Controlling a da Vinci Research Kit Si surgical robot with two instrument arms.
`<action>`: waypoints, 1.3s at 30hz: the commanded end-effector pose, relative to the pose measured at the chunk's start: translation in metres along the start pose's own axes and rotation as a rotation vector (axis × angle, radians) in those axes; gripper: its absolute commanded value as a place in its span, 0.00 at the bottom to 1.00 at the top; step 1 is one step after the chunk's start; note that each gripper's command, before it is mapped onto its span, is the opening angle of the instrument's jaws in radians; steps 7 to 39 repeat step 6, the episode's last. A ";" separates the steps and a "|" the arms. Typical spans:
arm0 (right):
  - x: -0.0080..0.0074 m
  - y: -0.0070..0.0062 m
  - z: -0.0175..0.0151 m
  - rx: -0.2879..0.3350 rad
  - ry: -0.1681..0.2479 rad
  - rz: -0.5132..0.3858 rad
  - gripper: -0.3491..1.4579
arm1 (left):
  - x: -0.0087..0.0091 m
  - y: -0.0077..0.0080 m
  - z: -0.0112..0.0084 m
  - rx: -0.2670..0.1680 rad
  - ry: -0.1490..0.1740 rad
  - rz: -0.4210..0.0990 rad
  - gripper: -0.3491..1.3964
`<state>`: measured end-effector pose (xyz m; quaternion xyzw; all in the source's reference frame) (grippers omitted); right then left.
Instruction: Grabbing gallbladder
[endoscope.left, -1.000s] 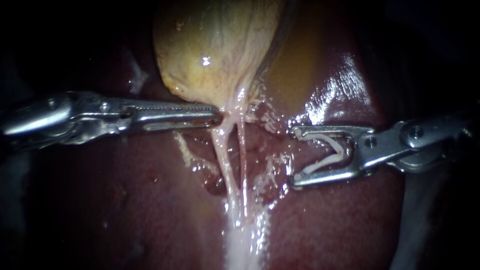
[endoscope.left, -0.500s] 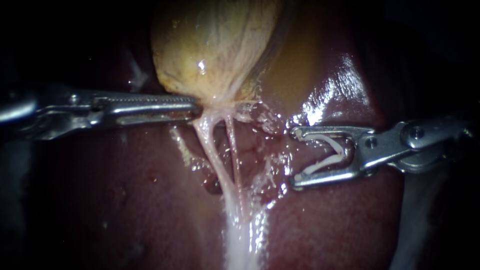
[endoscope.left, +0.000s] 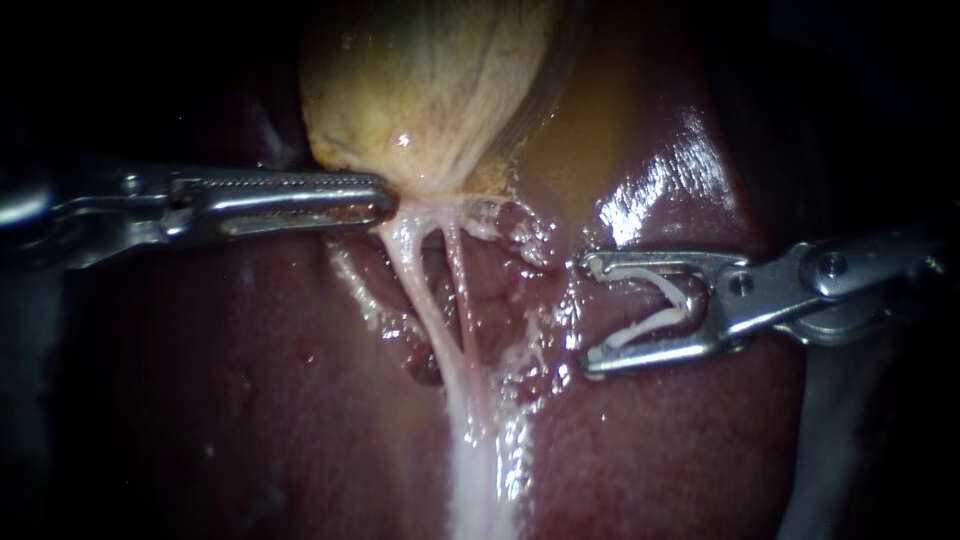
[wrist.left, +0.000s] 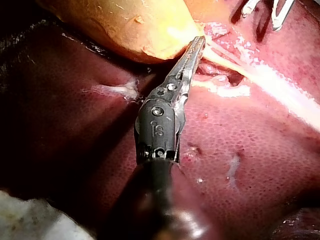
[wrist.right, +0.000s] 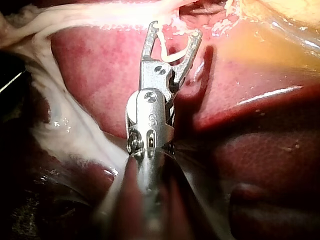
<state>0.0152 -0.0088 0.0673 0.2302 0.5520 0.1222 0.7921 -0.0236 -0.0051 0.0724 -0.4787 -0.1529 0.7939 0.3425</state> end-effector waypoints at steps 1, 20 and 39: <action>0.0000 0.0000 0.0000 0.000 0.000 0.000 0.47 | 0.0000 0.0000 0.0000 0.001 0.000 0.000 0.00; 0.0000 0.0000 0.0000 0.000 0.000 0.000 0.47 | 0.0000 0.0000 -0.0001 0.000 0.000 0.000 0.00; 0.0000 0.0000 0.0000 0.000 0.000 0.000 0.47 | 0.0000 0.0000 -0.0001 0.000 0.000 0.000 0.00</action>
